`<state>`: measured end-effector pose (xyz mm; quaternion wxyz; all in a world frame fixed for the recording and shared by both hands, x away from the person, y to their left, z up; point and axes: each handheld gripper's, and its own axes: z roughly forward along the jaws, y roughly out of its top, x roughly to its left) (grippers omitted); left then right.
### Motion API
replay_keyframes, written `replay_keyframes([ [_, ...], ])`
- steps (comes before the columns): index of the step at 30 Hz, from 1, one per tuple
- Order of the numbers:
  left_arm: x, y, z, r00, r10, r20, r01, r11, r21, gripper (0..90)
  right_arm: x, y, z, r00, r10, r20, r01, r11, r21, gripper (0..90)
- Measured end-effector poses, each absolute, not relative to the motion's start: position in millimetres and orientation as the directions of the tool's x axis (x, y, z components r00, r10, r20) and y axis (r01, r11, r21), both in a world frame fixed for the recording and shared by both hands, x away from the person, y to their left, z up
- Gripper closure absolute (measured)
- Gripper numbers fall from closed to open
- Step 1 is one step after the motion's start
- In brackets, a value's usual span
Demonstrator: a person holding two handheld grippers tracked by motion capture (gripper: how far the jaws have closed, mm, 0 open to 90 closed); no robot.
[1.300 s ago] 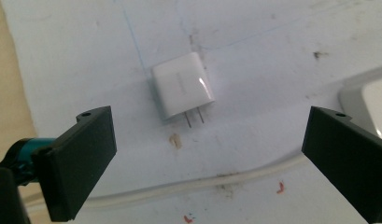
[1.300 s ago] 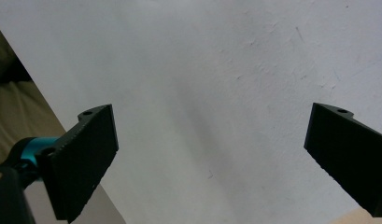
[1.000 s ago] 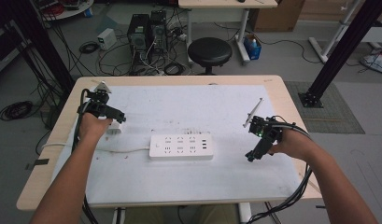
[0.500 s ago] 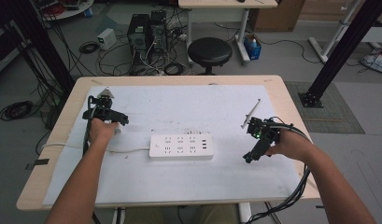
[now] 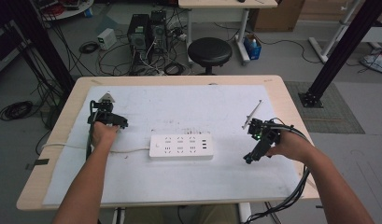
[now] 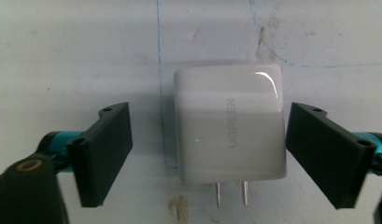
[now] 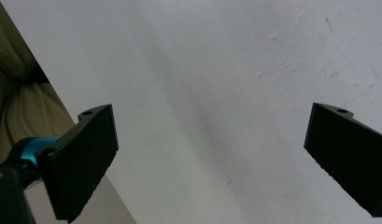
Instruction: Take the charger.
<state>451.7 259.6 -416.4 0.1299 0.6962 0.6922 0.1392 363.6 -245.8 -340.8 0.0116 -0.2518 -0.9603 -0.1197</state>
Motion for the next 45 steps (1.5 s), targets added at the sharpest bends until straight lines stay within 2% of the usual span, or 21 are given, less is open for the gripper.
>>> replay_keyframes([
  [6,452,261,-417,0.016,1.0,-0.012,0.923,-0.01,0.385,26.8,364,-245,-342,-0.877,0.473,0.082,0.479,0.85,0.221,2.2],
  [9,451,259,-416,0.044,0.998,-0.04,0.918,-0.025,0.396,37.3,365,-246,-343,-0.875,0.477,0.083,0.483,0.848,0.219,2.2],
  [13,450,259,-415,0.072,0.997,-0.022,0.912,-0.057,0.407,42.3,365,-247,-343,-0.874,0.48,0.082,0.485,0.846,0.22,2.2],
  [23,439,263,-398,0.164,0.985,-0.046,0.87,-0.122,0.477,42.4,364,-250,-341,-0.87,0.488,0.076,0.491,0.838,0.239,2.2],
  [31,424,265,-362,0.291,0.956,-0.041,0.811,-0.223,0.541,42.5,362,-251,-341,-0.864,0.5,0.055,0.498,0.834,0.239,2.2],
  [37,410,258,-327,0.424,0.905,-0.016,0.74,-0.336,0.583,42.5,362,-251,-339,-0.854,0.519,0.04,0.511,0.822,0.249,2.2],
  [42,399,250,-307,0.531,0.846,0.042,0.662,-0.446,0.602,42.4,359,-251,-336,-0.861,0.508,0.037,0.498,0.826,0.264,2.2],
  [45,394,247,-302,0.559,0.828,0.056,0.636,-0.471,0.611,42.4,359,-252,-334,-0.86,0.509,0.027,0.497,0.826,0.266,2.1],
])
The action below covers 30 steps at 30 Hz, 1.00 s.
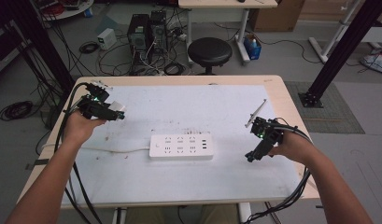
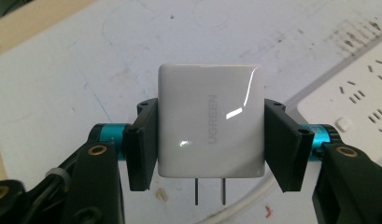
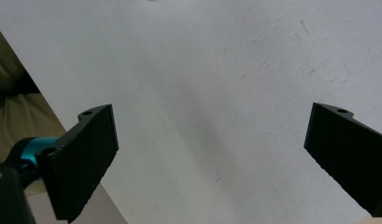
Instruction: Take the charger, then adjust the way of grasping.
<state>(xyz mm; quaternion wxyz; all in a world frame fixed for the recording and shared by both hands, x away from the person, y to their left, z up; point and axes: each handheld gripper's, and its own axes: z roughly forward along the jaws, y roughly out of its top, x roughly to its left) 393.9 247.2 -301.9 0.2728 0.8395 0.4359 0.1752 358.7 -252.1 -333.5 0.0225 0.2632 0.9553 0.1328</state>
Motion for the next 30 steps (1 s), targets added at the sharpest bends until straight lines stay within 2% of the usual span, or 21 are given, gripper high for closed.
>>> replay_keyframes([
  [7,374,243,-293,0.662,0.746,0.077,0.549,-0.552,0.628,42.5,355,-250,-328,-0.867,0.498,0.021,0.482,0.827,0.29,2.2],
  [9,364,240,-291,0.718,0.693,0.068,0.51,-0.591,0.625,42.5,356,-248,-328,-0.869,0.495,0.023,0.479,0.826,0.297,2.2],
  [18,343,233,-283,0.813,0.569,0.119,0.375,-0.67,0.64,42.5,353,-244,-323,-0.87,0.492,0.02,0.472,0.822,0.32,2.2],
  [24,335,228,-281,0.843,0.519,0.145,0.322,-0.701,0.636,42.6,352,-239,-322,-0.872,0.489,0.02,0.469,0.823,0.321,2.2],
  [30,334,221,-281,0.867,0.481,0.132,0.293,-0.706,0.645,42.5,349,-237,-320,-0.869,0.495,0.021,0.471,0.813,0.341,2.2],
])
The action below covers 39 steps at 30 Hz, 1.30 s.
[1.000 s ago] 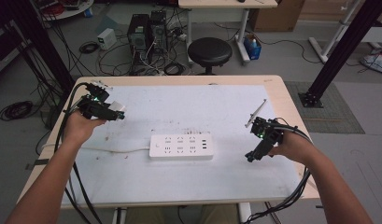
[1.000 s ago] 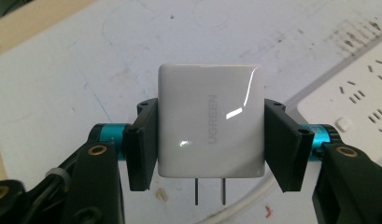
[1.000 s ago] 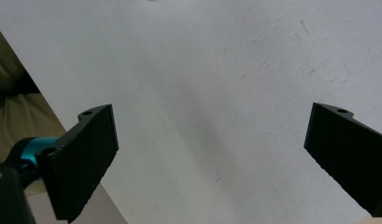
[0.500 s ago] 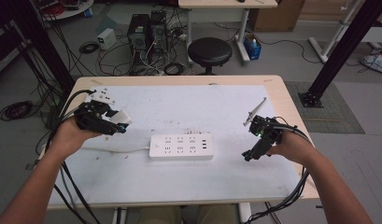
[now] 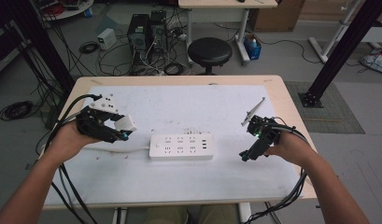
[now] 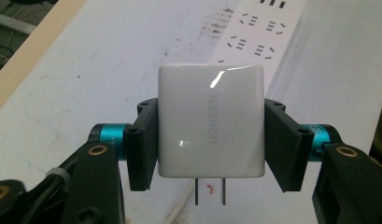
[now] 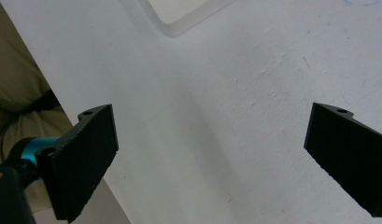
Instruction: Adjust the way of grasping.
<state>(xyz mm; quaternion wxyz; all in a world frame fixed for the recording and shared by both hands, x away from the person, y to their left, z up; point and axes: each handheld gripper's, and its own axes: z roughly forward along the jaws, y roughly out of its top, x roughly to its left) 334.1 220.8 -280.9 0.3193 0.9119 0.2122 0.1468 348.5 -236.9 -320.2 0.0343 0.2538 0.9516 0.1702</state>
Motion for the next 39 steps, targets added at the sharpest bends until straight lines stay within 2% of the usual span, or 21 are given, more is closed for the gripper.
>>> replay_keyframes([
  [9,336,207,-282,0.895,0.43,0.117,0.253,-0.707,0.661,42.5,350,-238,-316,-0.836,0.548,0.025,0.515,0.769,0.379,2.2],
  [19,333,193,-285,0.918,0.378,0.118,0.204,-0.707,0.677,42.4,347,-237,-316,-0.809,0.577,0.11,0.56,0.702,0.44,2.2],
  [30,335,160,-293,0.949,0.292,0.119,0.137,-0.723,0.677,42.5,340,-231,-317,-0.723,0.623,0.299,0.672,0.535,0.512,2.2],
  [34,335,150,-294,0.956,0.27,0.114,0.122,-0.72,0.683,42.5,341,-226,-314,-0.697,0.592,0.404,0.702,0.448,0.553,2.3],
  [39,337,140,-294,0.96,0.255,0.114,0.106,-0.711,0.696,42.5,343,-222,-311,-0.667,0.561,0.491,0.734,0.381,0.561,2.3],
])
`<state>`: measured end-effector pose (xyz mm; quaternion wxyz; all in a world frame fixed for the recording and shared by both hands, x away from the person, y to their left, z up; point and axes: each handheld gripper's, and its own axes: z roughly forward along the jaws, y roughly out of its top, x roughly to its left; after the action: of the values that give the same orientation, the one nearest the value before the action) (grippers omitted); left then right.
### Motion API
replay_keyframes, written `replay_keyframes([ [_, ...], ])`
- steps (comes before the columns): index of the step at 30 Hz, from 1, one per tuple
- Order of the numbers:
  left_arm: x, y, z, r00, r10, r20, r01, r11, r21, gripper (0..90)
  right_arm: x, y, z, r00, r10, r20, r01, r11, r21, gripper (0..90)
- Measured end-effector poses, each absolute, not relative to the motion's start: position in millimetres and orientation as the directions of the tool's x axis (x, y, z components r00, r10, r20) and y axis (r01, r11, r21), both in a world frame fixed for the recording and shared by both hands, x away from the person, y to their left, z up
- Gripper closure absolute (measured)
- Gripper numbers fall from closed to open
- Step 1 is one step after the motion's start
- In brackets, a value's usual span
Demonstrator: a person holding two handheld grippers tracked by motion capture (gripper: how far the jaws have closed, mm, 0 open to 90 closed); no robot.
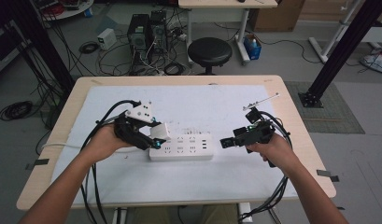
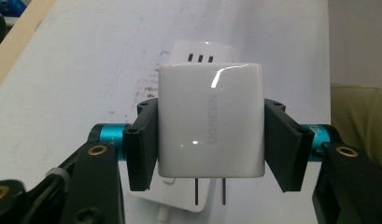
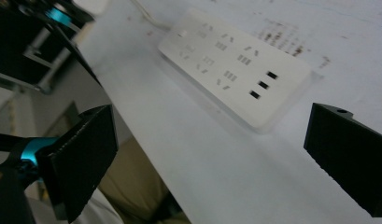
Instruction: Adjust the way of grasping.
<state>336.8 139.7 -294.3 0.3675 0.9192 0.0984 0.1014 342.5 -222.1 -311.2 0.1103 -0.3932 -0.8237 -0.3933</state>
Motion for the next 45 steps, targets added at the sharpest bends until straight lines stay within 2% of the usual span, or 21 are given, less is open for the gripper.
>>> replay_keyframes([
  [4,338,129,-296,0.964,0.243,0.111,0.097,-0.705,0.703,42.4,344,-217,-312,-0.626,0.54,0.563,0.772,0.325,0.546,2.3],
  [9,340,120,-298,0.966,0.233,0.115,0.087,-0.708,0.701,42.5,346,-214,-313,-0.617,0.537,0.576,0.779,0.314,0.542,2.3],
  [19,342,99,-303,0.973,0.202,0.108,0.067,-0.702,0.709,42.4,351,-202,-314,-0.569,0.477,0.67,0.818,0.252,0.516,4.0],
  [26,342,84,-306,0.978,0.177,0.111,0.047,-0.702,0.711,42.4,358,-185,-320,-0.507,0.426,0.749,0.861,0.226,0.455,5.1],
  [29,344,80,-307,0.98,0.17,0.107,0.045,-0.702,0.711,42.4,361,-179,-324,-0.456,0.394,0.798,0.89,0.198,0.411,6.6],
  [32,344,77,-307,0.981,0.163,0.11,0.037,-0.702,0.711,42.4,364,-175,-326,-0.44,0.392,0.808,0.898,0.199,0.392,13.8],
  [43,341,68,-307,0.984,0.14,0.114,0.017,-0.703,0.711,42.4,369,-161,-340,-0.371,0.383,0.846,0.927,0.216,0.308,16.8],
  [45,341,66,-307,0.984,0.134,0.115,0.012,-0.702,0.712,42.4,370,-159,-343,-0.358,0.37,0.857,0.931,0.214,0.297,21.1],
])
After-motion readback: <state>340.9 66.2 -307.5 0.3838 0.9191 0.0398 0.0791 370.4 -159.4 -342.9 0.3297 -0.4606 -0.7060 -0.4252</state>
